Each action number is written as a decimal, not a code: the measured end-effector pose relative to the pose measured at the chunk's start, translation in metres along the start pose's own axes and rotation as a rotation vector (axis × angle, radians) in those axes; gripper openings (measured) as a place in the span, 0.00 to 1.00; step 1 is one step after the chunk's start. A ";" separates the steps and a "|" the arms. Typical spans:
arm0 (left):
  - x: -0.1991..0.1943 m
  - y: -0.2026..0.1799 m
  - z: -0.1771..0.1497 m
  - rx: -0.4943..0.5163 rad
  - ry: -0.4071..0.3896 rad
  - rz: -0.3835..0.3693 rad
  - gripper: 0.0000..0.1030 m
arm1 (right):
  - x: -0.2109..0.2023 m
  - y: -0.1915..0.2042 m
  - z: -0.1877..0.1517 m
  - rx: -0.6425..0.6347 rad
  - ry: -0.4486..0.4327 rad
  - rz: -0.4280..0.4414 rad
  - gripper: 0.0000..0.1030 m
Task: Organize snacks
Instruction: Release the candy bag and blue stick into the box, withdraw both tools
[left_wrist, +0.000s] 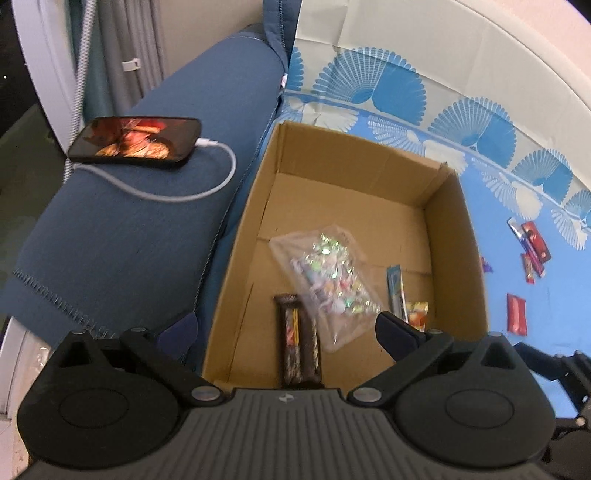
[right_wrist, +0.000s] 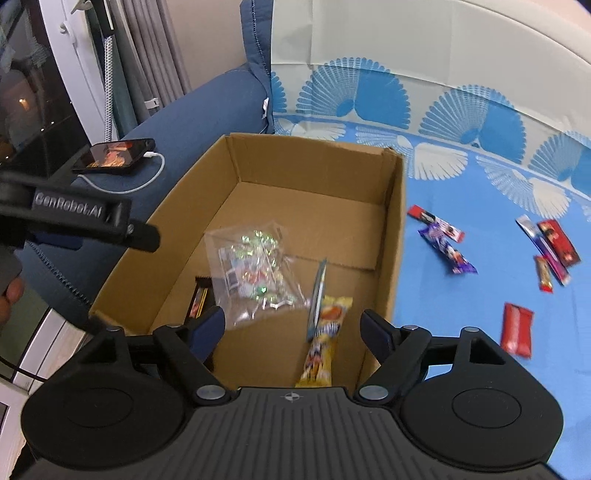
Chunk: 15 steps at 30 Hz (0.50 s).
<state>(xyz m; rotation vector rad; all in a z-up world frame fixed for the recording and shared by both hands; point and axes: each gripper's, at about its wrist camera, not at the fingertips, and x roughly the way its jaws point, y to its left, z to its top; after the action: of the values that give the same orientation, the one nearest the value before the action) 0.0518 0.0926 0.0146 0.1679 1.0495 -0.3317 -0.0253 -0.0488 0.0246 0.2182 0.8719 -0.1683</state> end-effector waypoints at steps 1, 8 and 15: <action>-0.005 0.000 -0.006 0.004 -0.003 0.006 1.00 | -0.005 0.001 -0.003 0.001 -0.002 -0.006 0.80; -0.043 -0.003 -0.038 0.031 -0.039 0.009 1.00 | -0.048 0.012 -0.027 0.002 -0.043 -0.034 0.82; -0.071 -0.013 -0.063 0.062 -0.074 -0.005 1.00 | -0.088 0.021 -0.049 -0.004 -0.110 -0.057 0.88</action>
<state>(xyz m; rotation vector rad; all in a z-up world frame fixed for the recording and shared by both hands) -0.0368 0.1125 0.0455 0.2075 0.9667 -0.3725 -0.1122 -0.0113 0.0641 0.1788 0.7695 -0.2291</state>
